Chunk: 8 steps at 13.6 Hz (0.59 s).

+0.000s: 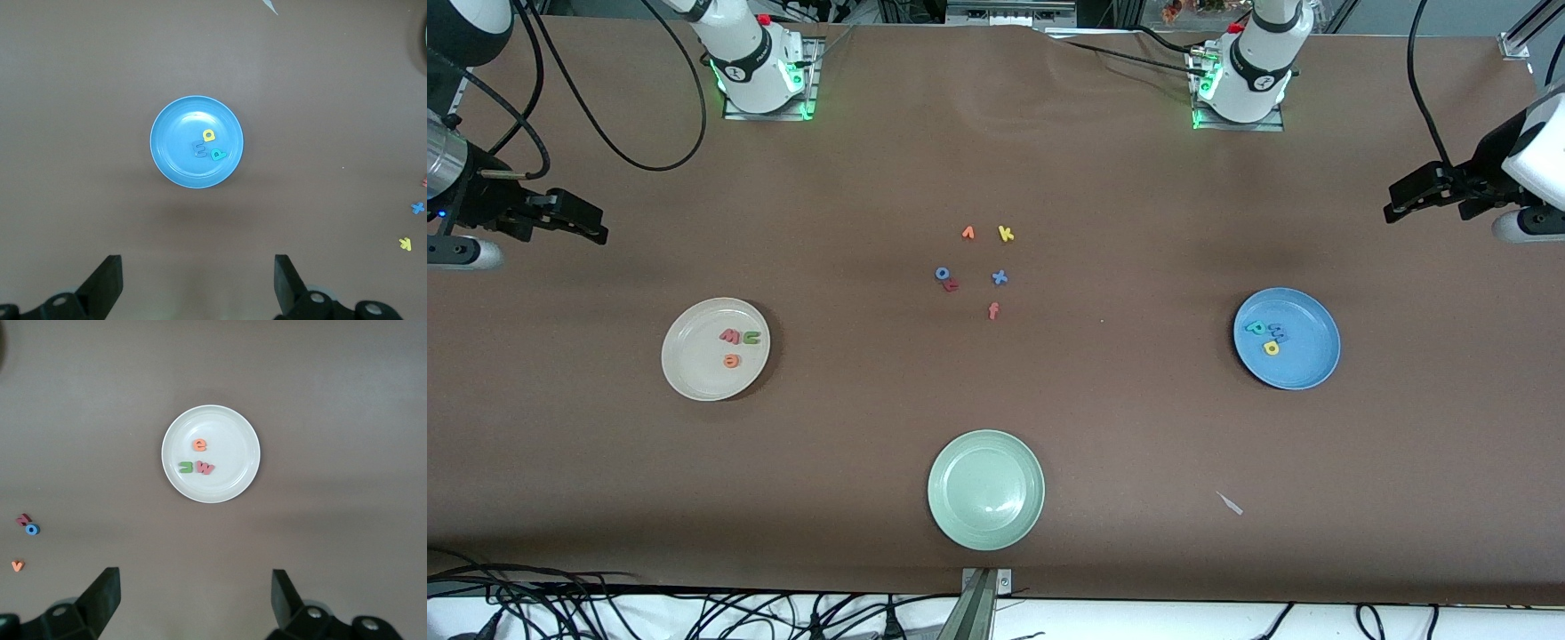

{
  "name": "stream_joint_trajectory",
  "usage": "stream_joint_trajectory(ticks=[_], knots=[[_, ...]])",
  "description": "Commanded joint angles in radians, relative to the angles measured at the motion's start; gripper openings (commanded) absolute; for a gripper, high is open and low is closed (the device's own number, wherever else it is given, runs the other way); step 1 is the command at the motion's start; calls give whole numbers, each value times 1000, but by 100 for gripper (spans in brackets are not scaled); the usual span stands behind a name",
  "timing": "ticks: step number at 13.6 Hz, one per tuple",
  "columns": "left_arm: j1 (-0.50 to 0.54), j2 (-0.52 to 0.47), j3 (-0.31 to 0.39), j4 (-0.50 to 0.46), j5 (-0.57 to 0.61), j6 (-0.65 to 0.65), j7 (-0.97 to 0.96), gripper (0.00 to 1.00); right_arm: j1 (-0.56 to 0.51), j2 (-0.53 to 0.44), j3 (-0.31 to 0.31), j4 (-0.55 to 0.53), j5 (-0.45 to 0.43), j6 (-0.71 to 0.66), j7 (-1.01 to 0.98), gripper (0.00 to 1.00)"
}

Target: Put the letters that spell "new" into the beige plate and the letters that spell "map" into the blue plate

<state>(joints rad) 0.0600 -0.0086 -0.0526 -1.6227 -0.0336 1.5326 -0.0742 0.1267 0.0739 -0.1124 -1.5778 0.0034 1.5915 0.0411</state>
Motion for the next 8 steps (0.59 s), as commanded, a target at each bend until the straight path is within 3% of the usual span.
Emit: stream_joint_trajectory(ticks=[1,8], knots=[[14,13,-4,34,-23,-20,2,100,-5,-3,5,1,1,-4,9,100],[11,13,-4,34,-11,-16,4,100,-5,-3,5,1,1,-4,9,100]])
